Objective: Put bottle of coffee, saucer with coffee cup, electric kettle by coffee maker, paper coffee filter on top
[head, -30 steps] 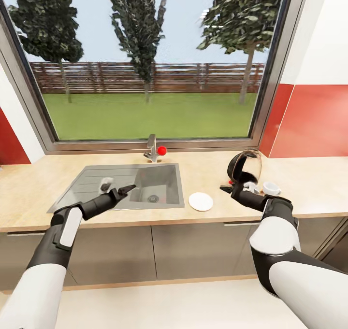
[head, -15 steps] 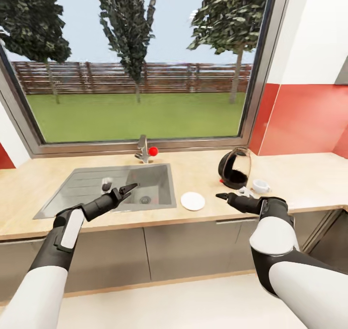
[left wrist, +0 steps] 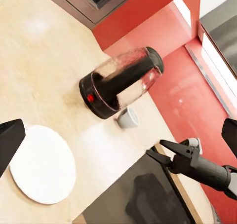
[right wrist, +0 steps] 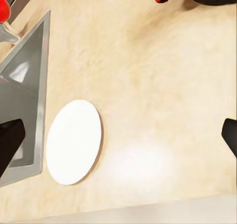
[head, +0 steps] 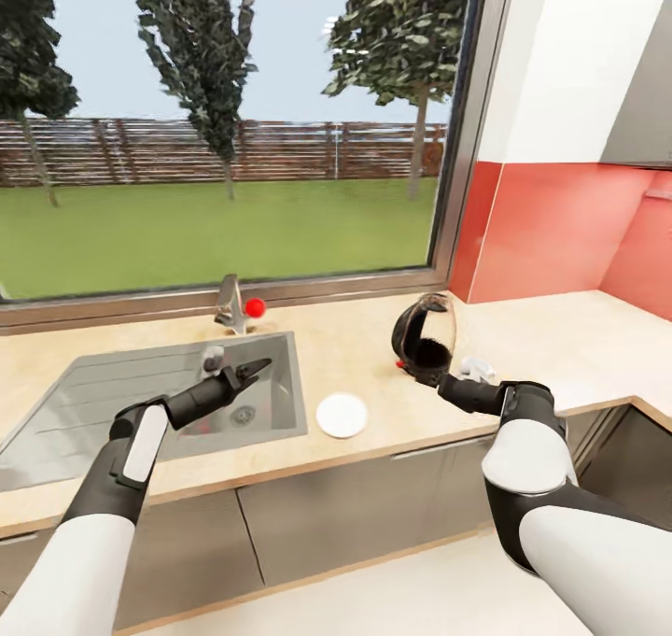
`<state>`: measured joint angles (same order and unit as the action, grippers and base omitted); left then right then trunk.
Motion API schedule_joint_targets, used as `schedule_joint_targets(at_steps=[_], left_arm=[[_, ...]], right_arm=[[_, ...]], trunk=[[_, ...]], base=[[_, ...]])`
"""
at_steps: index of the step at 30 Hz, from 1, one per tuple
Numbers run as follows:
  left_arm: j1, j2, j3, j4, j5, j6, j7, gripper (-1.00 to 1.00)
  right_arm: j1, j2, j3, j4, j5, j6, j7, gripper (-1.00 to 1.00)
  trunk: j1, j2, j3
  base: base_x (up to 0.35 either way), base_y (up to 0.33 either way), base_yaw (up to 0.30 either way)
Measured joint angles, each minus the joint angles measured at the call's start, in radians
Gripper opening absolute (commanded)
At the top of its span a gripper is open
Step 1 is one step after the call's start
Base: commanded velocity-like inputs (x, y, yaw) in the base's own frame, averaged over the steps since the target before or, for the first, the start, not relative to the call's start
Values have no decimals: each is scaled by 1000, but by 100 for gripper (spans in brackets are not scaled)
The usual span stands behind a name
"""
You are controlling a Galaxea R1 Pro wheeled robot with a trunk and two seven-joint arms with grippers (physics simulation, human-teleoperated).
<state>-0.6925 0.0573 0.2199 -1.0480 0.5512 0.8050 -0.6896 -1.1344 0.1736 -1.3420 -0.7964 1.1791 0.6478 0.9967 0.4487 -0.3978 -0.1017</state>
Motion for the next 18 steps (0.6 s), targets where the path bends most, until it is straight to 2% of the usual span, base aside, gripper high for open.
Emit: schedule_joint_targets(at_steps=[4, 14, 18], left_arm=[[1, 0, 0, 2, -6, -1, 1, 100], [5, 6, 5, 9, -9, -5, 7, 100], [15, 11, 7, 32, -9, -5, 6, 100]], right_arm=[[1, 0, -1, 1, 0, 0, 3, 100], [2, 0, 0, 41, 0, 0, 4, 100], [2, 0, 1, 136, -1, 0, 3, 100]], trunk=[[0, 0, 0], [1, 0, 0], [0, 0, 0]], base=[[145, 0, -8], [12, 0, 0], [229, 0, 0]])
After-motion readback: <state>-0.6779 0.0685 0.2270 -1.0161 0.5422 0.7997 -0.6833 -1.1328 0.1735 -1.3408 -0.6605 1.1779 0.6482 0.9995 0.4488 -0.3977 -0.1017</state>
